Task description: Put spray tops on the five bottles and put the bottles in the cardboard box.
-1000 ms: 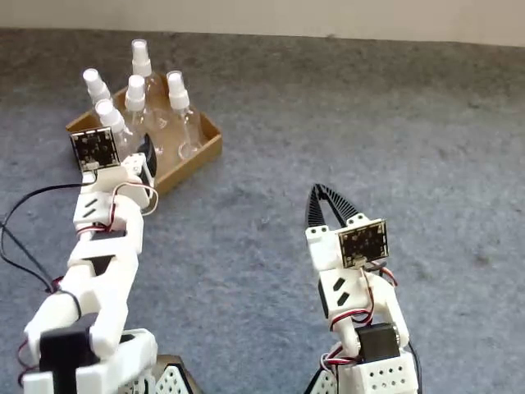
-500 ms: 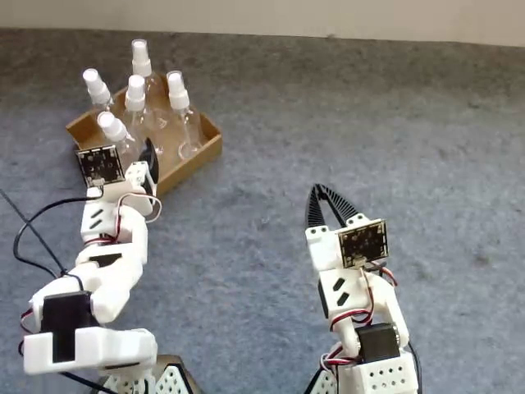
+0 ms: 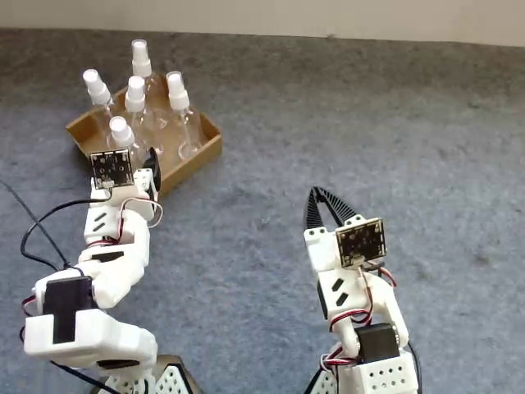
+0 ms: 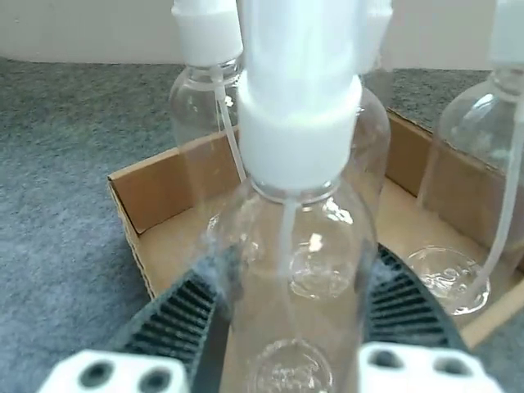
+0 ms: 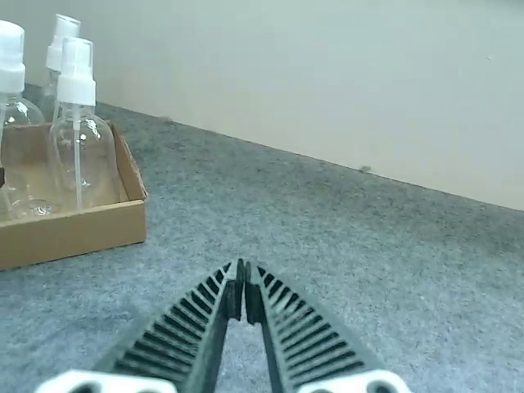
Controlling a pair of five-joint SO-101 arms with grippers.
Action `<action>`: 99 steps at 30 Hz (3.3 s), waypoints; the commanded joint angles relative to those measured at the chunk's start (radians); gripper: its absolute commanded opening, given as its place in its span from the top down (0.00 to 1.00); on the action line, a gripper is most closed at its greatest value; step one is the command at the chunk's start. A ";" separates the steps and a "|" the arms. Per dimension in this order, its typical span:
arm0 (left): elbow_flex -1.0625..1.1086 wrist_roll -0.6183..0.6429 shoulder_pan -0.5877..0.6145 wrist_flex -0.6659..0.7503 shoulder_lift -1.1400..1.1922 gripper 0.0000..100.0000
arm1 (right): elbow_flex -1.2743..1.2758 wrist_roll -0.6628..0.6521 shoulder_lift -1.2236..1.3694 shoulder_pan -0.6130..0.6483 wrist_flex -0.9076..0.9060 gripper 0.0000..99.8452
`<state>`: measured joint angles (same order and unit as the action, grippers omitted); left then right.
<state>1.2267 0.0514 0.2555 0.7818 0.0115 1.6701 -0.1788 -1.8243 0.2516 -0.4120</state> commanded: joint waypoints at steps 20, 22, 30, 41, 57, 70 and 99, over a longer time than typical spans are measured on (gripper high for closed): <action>0.051 -0.012 -0.010 0.009 -0.001 0.80 | 0.162 -0.005 -0.007 0.008 -0.004 0.99; 0.051 -0.012 -0.010 0.009 -0.001 0.80 | 0.162 -0.005 -0.007 0.008 -0.004 0.99; 0.053 -0.014 -0.010 0.009 -0.002 0.80 | 0.162 -0.005 -0.007 0.008 -0.004 0.99; 0.064 -0.014 -0.010 0.009 -0.021 0.80 | 0.162 -0.005 -0.007 0.008 -0.004 0.99; 0.113 -0.014 -0.010 0.000 -0.122 0.73 | 0.162 -0.005 -0.007 0.008 -0.005 0.99; 0.090 -0.012 -0.008 -0.055 -0.122 0.73 | 0.162 -0.005 -0.007 0.008 -0.005 0.99; 0.130 -0.014 0.007 -0.049 -0.133 0.73 | 0.162 -0.005 -0.007 0.008 -0.007 0.99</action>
<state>1.3525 0.0468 0.2585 0.7327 -0.0867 1.6701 -0.1788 -1.8243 0.2516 -0.4120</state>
